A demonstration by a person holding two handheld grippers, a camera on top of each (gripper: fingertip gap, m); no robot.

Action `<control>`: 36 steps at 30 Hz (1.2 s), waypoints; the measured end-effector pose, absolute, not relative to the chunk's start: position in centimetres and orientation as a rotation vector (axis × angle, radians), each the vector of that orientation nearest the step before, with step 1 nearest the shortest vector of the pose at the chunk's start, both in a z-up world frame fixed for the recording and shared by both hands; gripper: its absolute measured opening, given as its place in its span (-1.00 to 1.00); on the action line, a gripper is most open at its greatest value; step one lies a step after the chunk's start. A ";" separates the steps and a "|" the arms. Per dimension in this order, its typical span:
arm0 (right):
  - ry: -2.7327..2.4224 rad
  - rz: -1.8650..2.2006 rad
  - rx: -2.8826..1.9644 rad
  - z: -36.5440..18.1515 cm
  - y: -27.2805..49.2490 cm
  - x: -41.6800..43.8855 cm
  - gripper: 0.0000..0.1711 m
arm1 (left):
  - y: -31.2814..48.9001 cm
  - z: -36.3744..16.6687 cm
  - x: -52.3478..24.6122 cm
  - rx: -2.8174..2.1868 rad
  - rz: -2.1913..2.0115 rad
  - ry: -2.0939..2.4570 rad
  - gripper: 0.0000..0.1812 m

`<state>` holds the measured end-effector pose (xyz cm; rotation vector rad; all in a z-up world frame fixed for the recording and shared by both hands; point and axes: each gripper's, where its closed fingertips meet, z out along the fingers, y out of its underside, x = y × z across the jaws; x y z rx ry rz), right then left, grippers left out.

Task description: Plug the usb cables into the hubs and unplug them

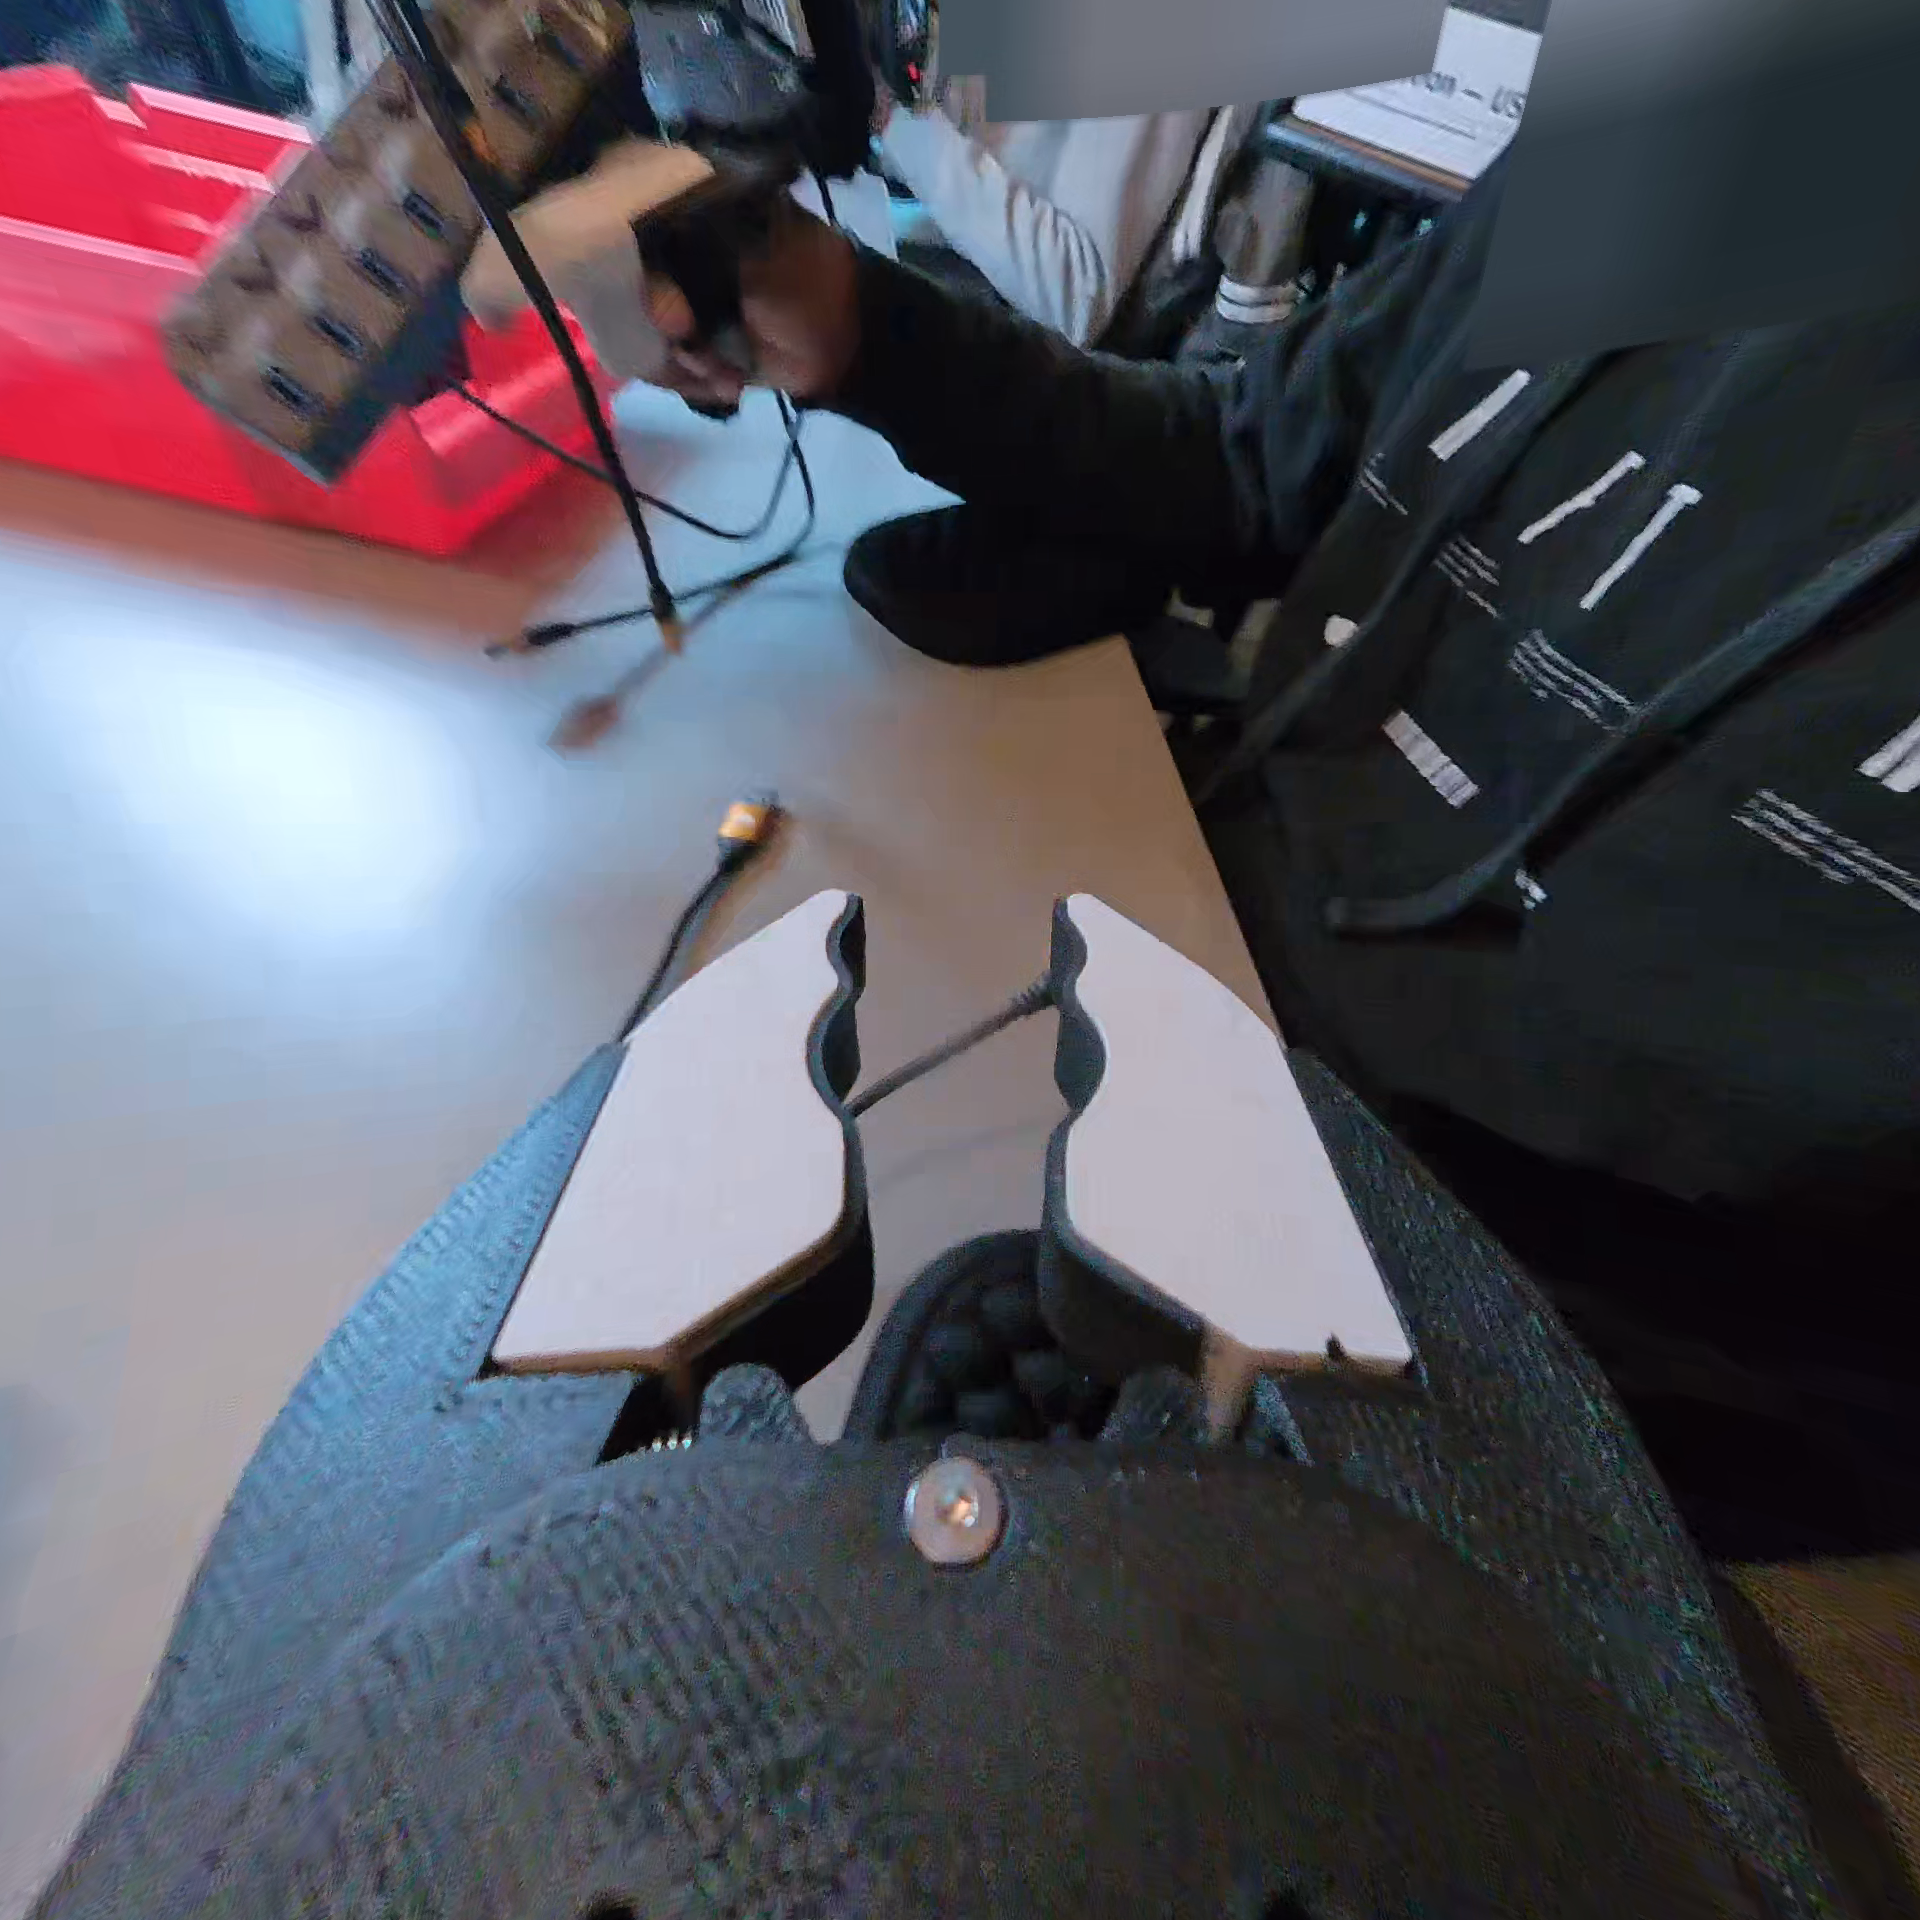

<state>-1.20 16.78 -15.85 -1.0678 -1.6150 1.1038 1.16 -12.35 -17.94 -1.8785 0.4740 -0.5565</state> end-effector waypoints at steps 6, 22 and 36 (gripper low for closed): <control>-1.610 1.101 -1.069 -15.8 16.8 -1.2 -0.31 | -11.5 -17.3 -0.5 -1.955 -0.478 0.398 -0.64; -1.579 1.100 -1.078 -15.5 17.4 -1.0 -0.30 | 1.3 -29.4 3.6 -2.376 -0.127 0.604 -0.83; -1.668 1.009 -0.836 -15.5 14.5 -0.6 -0.31 | -0.7 -17.7 2.8 -1.823 -0.260 0.517 -0.83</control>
